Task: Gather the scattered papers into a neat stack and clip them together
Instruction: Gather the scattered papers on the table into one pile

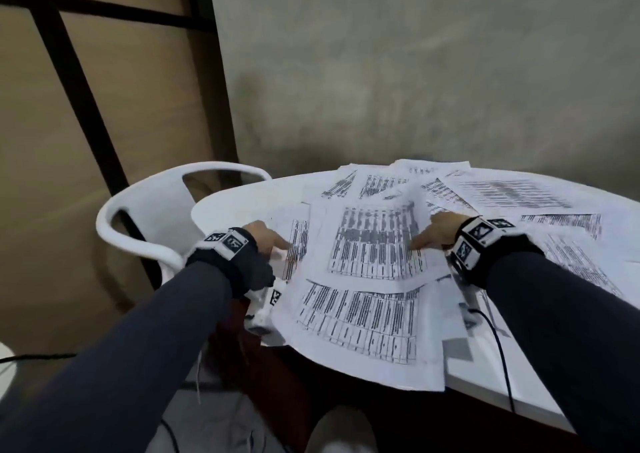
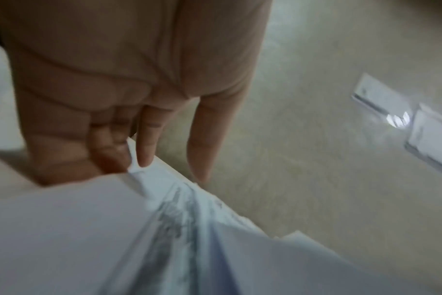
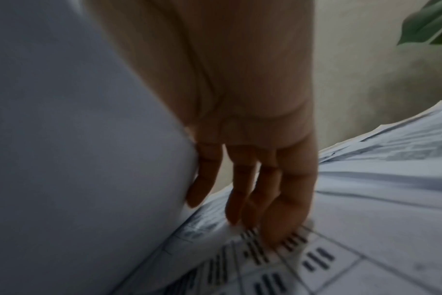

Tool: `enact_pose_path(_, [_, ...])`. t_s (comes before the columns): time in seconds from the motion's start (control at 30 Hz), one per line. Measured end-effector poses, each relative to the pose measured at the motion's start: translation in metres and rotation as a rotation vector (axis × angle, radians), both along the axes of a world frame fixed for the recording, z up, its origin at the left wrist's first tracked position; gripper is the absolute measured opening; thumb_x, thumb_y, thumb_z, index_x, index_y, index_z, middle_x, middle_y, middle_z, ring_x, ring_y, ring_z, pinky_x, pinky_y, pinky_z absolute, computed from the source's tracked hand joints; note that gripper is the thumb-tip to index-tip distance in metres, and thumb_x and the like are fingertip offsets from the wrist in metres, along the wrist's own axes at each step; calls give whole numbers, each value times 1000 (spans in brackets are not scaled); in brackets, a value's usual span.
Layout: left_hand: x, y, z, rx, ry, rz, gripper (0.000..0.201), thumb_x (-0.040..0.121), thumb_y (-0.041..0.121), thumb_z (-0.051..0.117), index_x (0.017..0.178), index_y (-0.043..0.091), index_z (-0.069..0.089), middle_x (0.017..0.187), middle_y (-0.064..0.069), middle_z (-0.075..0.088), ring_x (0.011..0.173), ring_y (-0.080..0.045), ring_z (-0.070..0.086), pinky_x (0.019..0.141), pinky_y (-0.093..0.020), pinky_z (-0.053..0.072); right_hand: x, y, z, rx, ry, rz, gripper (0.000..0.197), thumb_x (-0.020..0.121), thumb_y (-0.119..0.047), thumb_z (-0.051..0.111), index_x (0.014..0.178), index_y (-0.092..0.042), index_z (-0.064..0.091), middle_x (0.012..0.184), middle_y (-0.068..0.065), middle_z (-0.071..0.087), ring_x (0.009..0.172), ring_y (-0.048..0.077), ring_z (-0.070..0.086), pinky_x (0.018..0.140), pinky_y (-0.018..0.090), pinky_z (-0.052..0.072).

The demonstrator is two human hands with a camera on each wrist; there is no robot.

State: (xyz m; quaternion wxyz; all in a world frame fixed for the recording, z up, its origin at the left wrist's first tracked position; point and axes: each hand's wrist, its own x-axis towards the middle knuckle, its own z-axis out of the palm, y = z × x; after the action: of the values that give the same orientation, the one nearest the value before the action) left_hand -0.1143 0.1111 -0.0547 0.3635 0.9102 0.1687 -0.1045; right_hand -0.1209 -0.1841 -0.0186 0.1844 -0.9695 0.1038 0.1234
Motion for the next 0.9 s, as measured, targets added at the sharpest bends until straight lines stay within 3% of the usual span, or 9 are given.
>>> enact_pose_path(0.1, [2,-3,4,-149,-23,42,48,81,19,69,119,-9,56,119,-28,61,81,-27,52,78,-37,52,-3,11,-1,158,99,119,31,78,-35,75,95,-13,60,90,1,63,74,17,57,60,24,53])
enact_pose_path(0.17, [1,-3,9,-227,-26,57,47,81,18,70,119,-9,58,115,-31,61,76,-29,51,71,-33,45,-3,19,-3,172,140,191,25,77,-32,75,82,-23,53,73,-8,52,59,9,47,49,21,42])
enact_pose_path(0.3, [2,7,6,-376,65,52,38,74,11,75,110,1,65,115,-9,66,107,-28,61,96,-31,46,2,30,-9,142,135,274,44,67,-37,81,97,-13,58,82,-5,63,72,14,57,61,24,47])
enact_pose_path(0.4, [-3,8,6,-391,78,37,20,71,14,75,88,6,70,92,-9,75,89,-31,66,81,-24,54,29,20,-29,161,95,265,91,35,-60,86,112,-21,59,109,-2,68,102,21,63,88,36,51])
enact_pose_path(0.47, [-4,7,9,-363,56,27,41,53,23,80,89,7,72,104,-8,72,97,-30,65,93,-27,49,48,12,-46,173,100,270,105,23,-68,85,115,-26,58,114,-3,67,107,24,63,94,43,50])
enact_pose_path(0.6, [6,8,0,-255,21,-61,78,41,31,84,114,6,67,116,-5,67,111,-24,60,104,-31,41,-2,39,-9,90,117,338,59,86,-56,53,130,-17,51,124,-1,59,119,26,55,105,39,40])
enact_pose_path(0.7, [11,19,-9,-186,-24,-93,75,40,23,85,110,2,65,112,-10,68,106,-25,62,99,-35,47,-7,40,-2,40,47,263,74,87,-70,21,115,-14,60,98,-2,56,92,20,57,89,32,40])
enact_pose_path(0.8, [-8,35,3,-129,-51,-82,42,68,-2,74,108,2,66,118,-17,66,109,-31,60,101,-44,46,13,28,-20,-174,-10,369,78,86,-66,21,134,-11,48,124,11,59,115,28,54,102,33,39])
enact_pose_path(0.9, [-17,59,13,-56,-107,-17,49,74,-13,65,121,-3,59,125,-21,60,114,-35,56,101,-43,45,8,22,-24,-394,108,410,62,76,-57,39,126,-22,50,102,5,64,98,26,59,97,40,45])
